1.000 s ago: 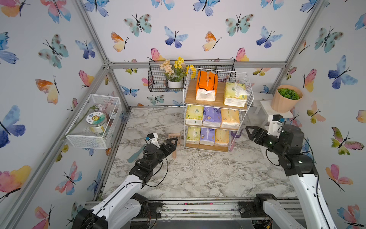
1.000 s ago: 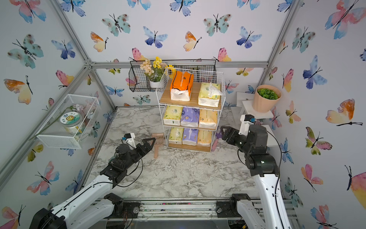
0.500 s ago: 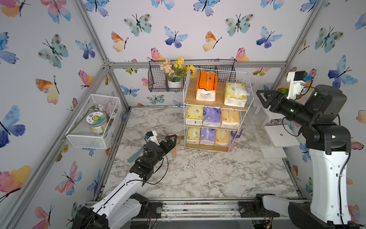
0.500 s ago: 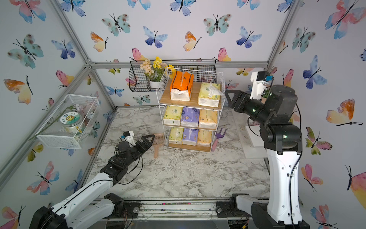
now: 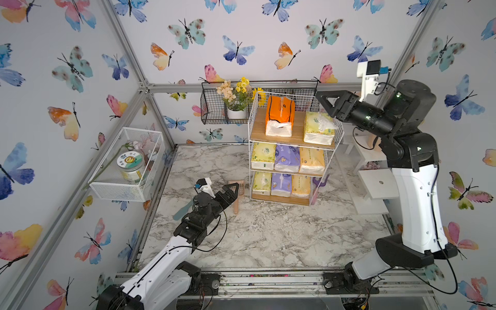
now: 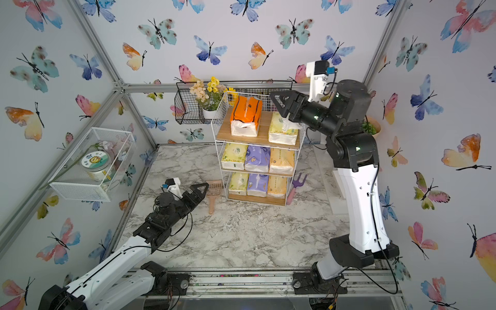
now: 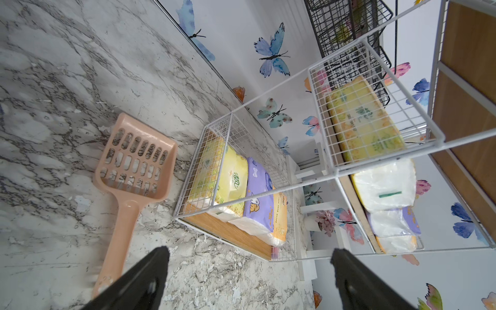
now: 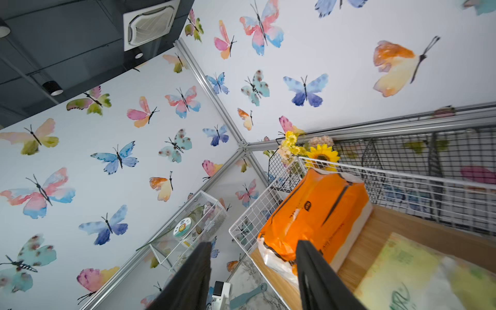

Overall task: Remove the tissue boxes from the shelf
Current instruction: Pick up a box of tissues from the shelf.

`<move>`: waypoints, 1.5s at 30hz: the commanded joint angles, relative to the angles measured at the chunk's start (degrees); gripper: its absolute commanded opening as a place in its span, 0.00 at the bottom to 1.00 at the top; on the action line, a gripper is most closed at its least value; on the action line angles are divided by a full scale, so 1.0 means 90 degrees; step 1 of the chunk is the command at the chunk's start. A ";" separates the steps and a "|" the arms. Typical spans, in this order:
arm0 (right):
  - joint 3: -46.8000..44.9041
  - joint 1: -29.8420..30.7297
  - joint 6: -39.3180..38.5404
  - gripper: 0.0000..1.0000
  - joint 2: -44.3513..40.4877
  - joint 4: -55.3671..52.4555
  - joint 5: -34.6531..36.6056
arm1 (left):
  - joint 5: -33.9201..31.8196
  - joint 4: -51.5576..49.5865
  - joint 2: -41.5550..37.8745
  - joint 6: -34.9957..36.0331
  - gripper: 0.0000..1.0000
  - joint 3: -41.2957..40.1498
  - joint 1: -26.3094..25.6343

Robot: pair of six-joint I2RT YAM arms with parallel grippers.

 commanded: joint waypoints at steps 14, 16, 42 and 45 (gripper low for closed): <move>0.0047 0.1437 -0.0416 0.49 0.0722 -0.0716 0.3548 | -0.0351 -0.0369 -0.0066 -0.0013 0.99 0.0256 -0.0019; -0.0047 0.1483 -0.0407 0.49 0.0736 -0.0722 0.3684 | -0.0345 -0.0369 -0.0011 -0.0011 0.99 0.0283 -0.0022; 0.0039 0.1641 0.0030 0.04 0.1079 -0.0646 0.3361 | -0.0691 -0.0923 -0.0319 -0.0537 0.99 0.0954 -0.0023; 0.0044 0.1641 0.0140 0.01 0.0988 -0.0504 0.3218 | -0.0728 -0.1172 -0.0362 -0.0807 0.99 0.1494 -0.0085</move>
